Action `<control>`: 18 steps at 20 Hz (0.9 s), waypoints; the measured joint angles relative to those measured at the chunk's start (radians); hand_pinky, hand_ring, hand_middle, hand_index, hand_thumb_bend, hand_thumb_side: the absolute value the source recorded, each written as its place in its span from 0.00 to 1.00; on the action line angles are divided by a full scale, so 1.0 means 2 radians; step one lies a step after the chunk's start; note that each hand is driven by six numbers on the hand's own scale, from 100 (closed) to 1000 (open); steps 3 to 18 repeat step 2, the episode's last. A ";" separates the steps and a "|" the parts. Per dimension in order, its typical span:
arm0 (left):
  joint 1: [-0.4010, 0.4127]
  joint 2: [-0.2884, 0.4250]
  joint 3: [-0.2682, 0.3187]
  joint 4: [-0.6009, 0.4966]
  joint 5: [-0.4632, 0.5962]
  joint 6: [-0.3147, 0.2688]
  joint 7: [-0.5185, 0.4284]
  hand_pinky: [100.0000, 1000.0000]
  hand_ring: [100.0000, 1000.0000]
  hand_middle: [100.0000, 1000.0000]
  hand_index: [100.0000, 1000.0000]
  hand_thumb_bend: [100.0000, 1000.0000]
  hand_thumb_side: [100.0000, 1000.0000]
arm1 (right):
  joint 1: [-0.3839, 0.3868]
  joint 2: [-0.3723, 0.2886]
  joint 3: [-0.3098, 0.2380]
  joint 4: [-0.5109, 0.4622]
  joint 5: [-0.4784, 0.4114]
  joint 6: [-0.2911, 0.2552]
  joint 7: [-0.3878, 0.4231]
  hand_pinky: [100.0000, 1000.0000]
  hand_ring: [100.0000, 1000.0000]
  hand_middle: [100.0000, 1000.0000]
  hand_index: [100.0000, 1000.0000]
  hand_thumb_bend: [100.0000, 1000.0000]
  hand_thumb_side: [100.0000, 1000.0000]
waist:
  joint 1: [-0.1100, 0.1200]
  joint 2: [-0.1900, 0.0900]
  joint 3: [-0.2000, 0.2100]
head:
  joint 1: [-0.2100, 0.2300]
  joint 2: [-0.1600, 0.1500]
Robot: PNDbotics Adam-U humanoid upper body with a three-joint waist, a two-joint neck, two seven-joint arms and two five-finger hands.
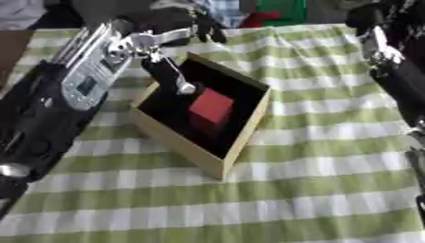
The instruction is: Pick up objects on the table and place them in the box.
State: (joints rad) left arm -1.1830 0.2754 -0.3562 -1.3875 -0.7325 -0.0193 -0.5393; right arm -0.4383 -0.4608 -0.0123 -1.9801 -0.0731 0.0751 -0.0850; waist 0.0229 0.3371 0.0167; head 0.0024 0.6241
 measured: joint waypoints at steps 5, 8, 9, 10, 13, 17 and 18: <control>0.011 0.013 0.012 -0.045 0.021 0.021 0.011 0.80 0.72 0.72 0.84 0.20 0.00 | 0.001 0.000 0.000 0.000 0.000 0.000 -0.001 0.90 0.75 0.65 0.88 0.00 0.45 | 0.000 -0.001 0.004 | -0.003 0.002; 0.011 0.013 0.012 -0.045 0.021 0.021 0.011 0.80 0.72 0.72 0.84 0.20 0.00 | 0.001 0.000 0.000 0.000 0.000 0.000 -0.001 0.90 0.75 0.65 0.88 0.00 0.45 | 0.000 -0.001 0.004 | -0.003 0.002; 0.011 0.013 0.012 -0.045 0.021 0.021 0.011 0.80 0.72 0.72 0.84 0.20 0.00 | 0.001 0.000 0.000 0.000 0.000 0.000 -0.001 0.90 0.75 0.65 0.88 0.00 0.45 | 0.000 -0.001 0.004 | -0.003 0.002; 0.011 0.013 0.012 -0.045 0.021 0.021 0.011 0.80 0.72 0.72 0.84 0.20 0.00 | 0.001 0.000 0.000 0.000 0.000 0.000 -0.001 0.90 0.75 0.65 0.88 0.00 0.45 | 0.000 -0.001 0.004 | -0.003 0.002; 0.011 0.013 0.012 -0.045 0.021 0.021 0.011 0.80 0.72 0.72 0.84 0.20 0.00 | 0.001 0.000 0.000 0.000 0.000 0.000 -0.001 0.90 0.75 0.65 0.88 0.00 0.45 | 0.000 -0.001 0.004 | -0.003 0.002; 0.011 0.013 0.012 -0.045 0.021 0.021 0.011 0.80 0.72 0.72 0.84 0.20 0.00 | 0.001 0.000 0.000 0.000 0.000 0.000 -0.001 0.90 0.75 0.65 0.88 0.00 0.45 | 0.000 -0.001 0.004 | -0.003 0.002; 0.011 0.013 0.012 -0.045 0.021 0.021 0.011 0.80 0.72 0.72 0.84 0.20 0.00 | 0.001 0.000 0.000 0.000 0.000 0.000 -0.001 0.90 0.75 0.65 0.88 0.00 0.45 | 0.000 -0.001 0.004 | -0.003 0.002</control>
